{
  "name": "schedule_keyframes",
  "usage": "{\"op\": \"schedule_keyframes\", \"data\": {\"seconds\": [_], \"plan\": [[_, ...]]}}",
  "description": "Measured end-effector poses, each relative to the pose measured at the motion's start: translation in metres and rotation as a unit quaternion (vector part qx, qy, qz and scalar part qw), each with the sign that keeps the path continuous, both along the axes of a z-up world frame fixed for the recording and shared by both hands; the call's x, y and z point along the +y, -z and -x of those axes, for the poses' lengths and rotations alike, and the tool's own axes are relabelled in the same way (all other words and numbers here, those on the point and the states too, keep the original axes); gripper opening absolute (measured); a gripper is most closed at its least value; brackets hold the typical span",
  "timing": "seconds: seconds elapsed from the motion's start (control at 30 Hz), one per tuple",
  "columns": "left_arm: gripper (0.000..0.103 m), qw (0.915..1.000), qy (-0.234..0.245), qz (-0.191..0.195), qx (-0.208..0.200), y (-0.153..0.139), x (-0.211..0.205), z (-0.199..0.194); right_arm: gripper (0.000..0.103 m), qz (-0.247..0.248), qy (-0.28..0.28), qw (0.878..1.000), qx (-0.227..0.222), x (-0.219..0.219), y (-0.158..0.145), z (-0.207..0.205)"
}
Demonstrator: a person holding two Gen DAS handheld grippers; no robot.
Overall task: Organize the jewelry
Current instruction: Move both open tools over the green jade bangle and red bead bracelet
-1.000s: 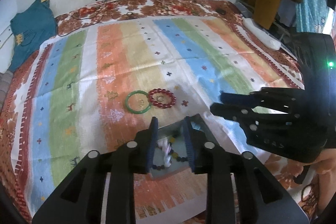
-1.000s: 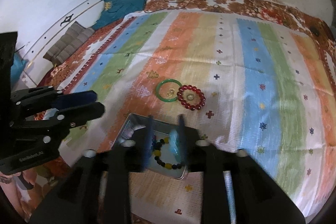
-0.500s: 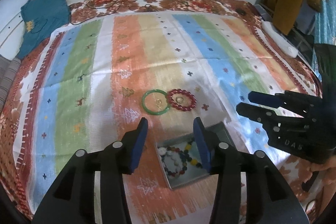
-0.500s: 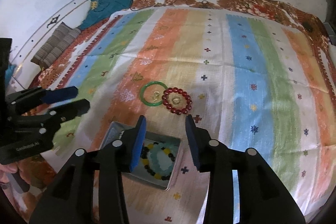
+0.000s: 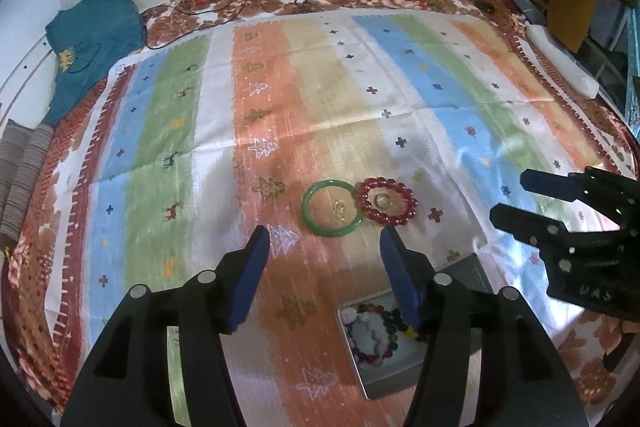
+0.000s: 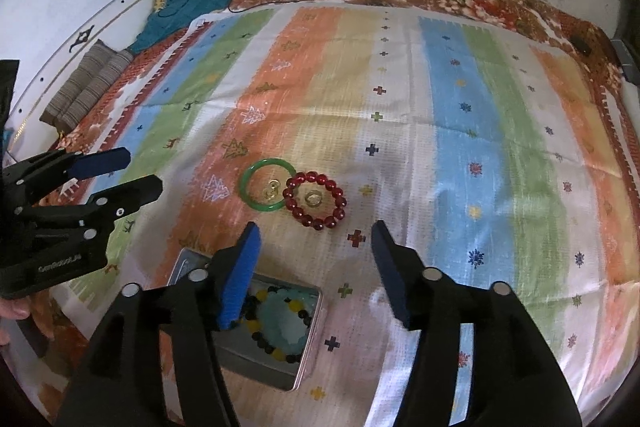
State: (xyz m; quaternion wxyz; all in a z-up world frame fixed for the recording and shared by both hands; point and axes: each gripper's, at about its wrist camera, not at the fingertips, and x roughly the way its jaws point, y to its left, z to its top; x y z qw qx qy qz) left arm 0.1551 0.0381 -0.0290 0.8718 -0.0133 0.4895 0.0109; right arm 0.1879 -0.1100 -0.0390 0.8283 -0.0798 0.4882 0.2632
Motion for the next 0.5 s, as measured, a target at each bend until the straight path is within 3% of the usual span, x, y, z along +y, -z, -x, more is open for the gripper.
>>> {"op": "schedule_keyframes", "data": {"seconds": [0.5], "plan": [[0.061,0.9988,-0.024,-0.011,0.043,0.031,0.016,-0.038,0.066,0.036,0.019,0.999,0.020,0.006,0.026,-0.035]]}}
